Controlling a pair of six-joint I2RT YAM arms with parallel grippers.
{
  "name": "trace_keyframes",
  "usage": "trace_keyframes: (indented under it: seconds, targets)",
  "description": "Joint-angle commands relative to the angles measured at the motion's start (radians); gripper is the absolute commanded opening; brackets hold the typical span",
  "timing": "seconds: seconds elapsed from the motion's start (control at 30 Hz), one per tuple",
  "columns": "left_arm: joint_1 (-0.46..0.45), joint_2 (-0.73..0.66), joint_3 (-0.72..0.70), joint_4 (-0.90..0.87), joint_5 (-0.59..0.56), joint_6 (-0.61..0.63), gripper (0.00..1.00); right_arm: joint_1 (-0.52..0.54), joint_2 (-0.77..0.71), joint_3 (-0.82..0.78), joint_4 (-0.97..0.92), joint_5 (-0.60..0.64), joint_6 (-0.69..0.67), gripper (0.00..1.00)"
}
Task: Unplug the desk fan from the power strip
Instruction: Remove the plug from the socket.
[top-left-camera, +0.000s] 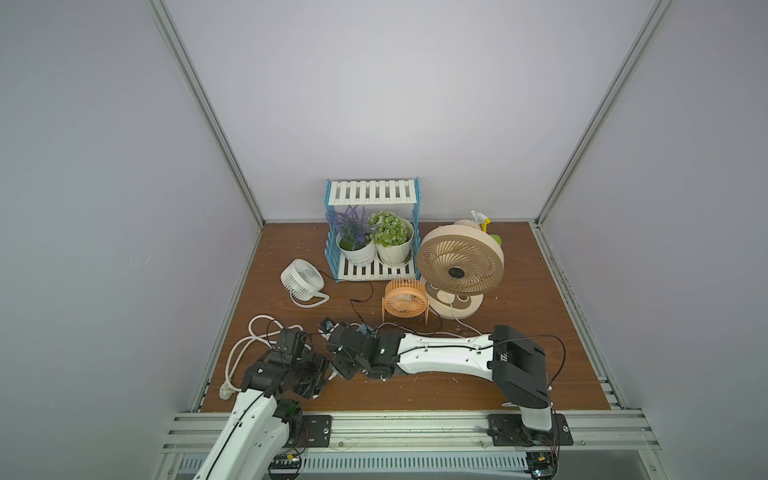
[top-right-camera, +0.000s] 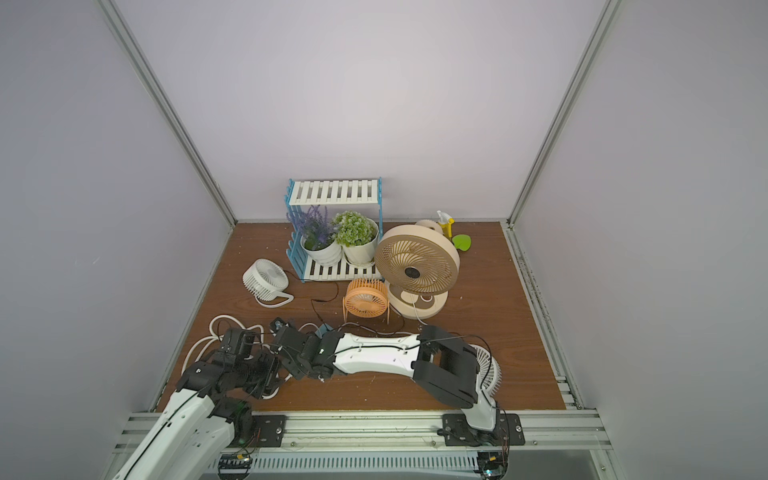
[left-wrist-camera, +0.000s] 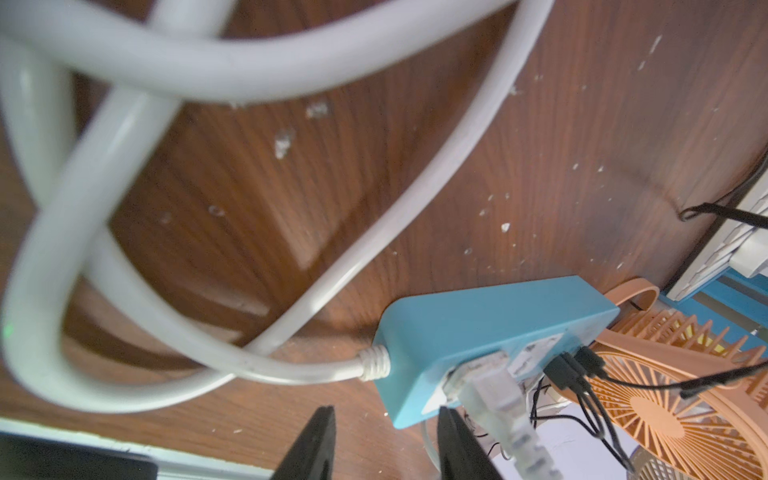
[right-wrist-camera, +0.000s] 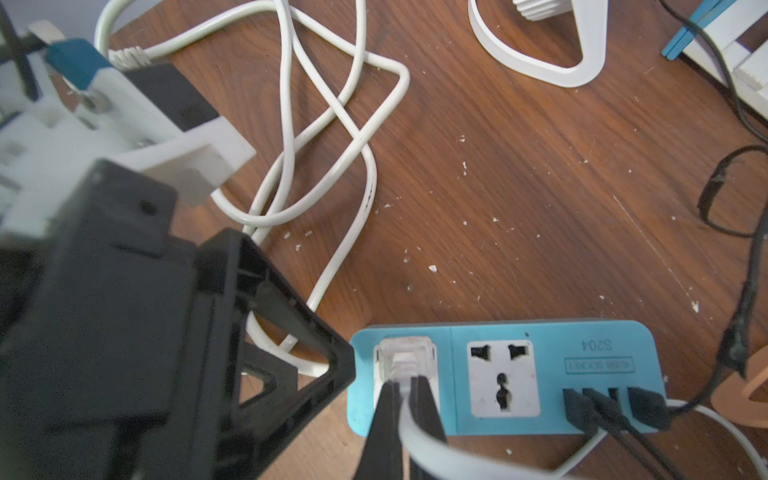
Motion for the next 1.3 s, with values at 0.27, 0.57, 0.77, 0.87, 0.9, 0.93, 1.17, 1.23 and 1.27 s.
trace_keyframes:
  seconds: [0.27, 0.57, 0.77, 0.87, 0.9, 0.93, 1.17, 1.23, 1.27]
  targets:
    - [-0.010, 0.105, -0.078, 0.193, 0.064, 0.034, 0.39, -0.001, -0.021, -0.009, -0.045, 0.015, 0.000, 0.00]
    - [-0.010, 0.086, -0.125, 0.107, 0.054, 0.018, 0.28, -0.001, -0.032, -0.006, -0.051, 0.017, -0.005, 0.00]
    - [-0.010, 0.100, -0.141, 0.081, 0.048, 0.013, 0.25, -0.001, -0.065, -0.004, -0.042, 0.027, -0.008, 0.00]
    - [-0.010, 0.117, -0.137, 0.081, 0.044, 0.019, 0.25, 0.002, -0.080, 0.000, -0.038, 0.039, -0.019, 0.00]
    - [-0.010, 0.120, -0.135, 0.081, 0.043, 0.019, 0.25, 0.003, -0.084, 0.002, -0.040, 0.045, -0.024, 0.00]
    - [-0.010, 0.123, -0.136, 0.080, 0.042, 0.021, 0.24, 0.005, -0.087, 0.005, -0.041, 0.051, -0.030, 0.00]
    - [-0.010, 0.140, -0.140, 0.075, 0.032, 0.022, 0.24, 0.017, -0.094, 0.025, -0.042, 0.074, -0.078, 0.00]
    - [-0.010, 0.149, -0.138, 0.076, 0.032, 0.024, 0.24, 0.019, -0.089, 0.033, -0.039, 0.075, -0.089, 0.00]
    - [-0.010, 0.152, -0.136, 0.076, 0.031, 0.025, 0.24, 0.019, -0.087, 0.036, -0.040, 0.074, -0.090, 0.00]
